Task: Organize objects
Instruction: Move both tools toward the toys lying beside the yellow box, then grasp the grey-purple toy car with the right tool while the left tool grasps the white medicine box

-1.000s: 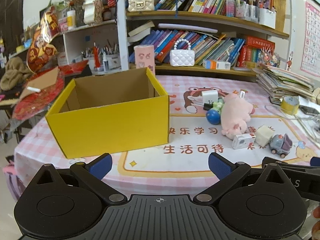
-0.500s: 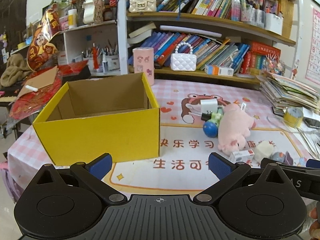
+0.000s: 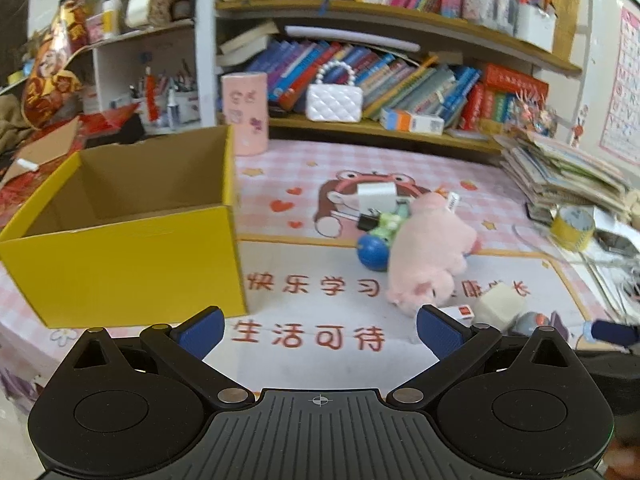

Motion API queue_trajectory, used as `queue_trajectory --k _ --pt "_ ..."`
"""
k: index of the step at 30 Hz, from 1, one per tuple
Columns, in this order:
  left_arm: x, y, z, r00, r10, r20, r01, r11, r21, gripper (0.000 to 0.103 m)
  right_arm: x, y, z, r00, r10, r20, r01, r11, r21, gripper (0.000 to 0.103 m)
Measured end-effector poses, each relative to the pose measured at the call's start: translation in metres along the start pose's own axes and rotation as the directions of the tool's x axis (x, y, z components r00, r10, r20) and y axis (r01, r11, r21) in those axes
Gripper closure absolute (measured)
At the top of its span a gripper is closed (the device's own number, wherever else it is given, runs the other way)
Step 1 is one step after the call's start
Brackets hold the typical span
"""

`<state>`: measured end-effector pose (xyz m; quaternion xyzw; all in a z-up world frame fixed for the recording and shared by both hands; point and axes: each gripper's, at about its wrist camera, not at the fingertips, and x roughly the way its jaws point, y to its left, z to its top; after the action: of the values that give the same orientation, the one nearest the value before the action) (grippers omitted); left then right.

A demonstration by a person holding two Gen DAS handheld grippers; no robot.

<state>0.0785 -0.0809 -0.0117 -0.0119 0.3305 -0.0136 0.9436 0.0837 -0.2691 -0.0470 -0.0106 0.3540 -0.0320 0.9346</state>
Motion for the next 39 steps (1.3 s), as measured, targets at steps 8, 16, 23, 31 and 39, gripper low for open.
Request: queue_trajectory --k 8,16,23,31,39 --pt "0.014 -0.029 -0.002 1.0 0.019 -0.023 -0.017 0.997 0.079 0.0 0.036 -0.016 0.002 0.995 0.052 -0.085 -0.052 0.999 -0.006 0.02" --pt "0.039 -0.047 0.004 0.993 0.012 -0.115 -0.006 0.998 0.058 0.002 0.051 -0.038 0.011 0.982 0.148 -0.12 -0.147 0.989 0.016 0.046" --pt "0.068 -0.083 0.003 0.988 -0.045 -0.146 0.06 0.993 0.1 0.017 0.023 -0.065 0.034 0.994 0.114 0.001 -0.113 0.992 0.053 0.046" --pt "0.097 -0.1 -0.002 0.98 -0.036 -0.195 0.052 0.996 0.077 0.042 0.015 -0.08 0.044 0.993 0.116 0.018 -0.117 0.99 0.075 0.046" --pt "0.086 -0.089 -0.004 0.977 -0.052 -0.207 0.057 0.998 0.022 0.049 0.015 -0.068 0.041 0.985 0.171 -0.004 -0.171 0.984 0.046 0.046"
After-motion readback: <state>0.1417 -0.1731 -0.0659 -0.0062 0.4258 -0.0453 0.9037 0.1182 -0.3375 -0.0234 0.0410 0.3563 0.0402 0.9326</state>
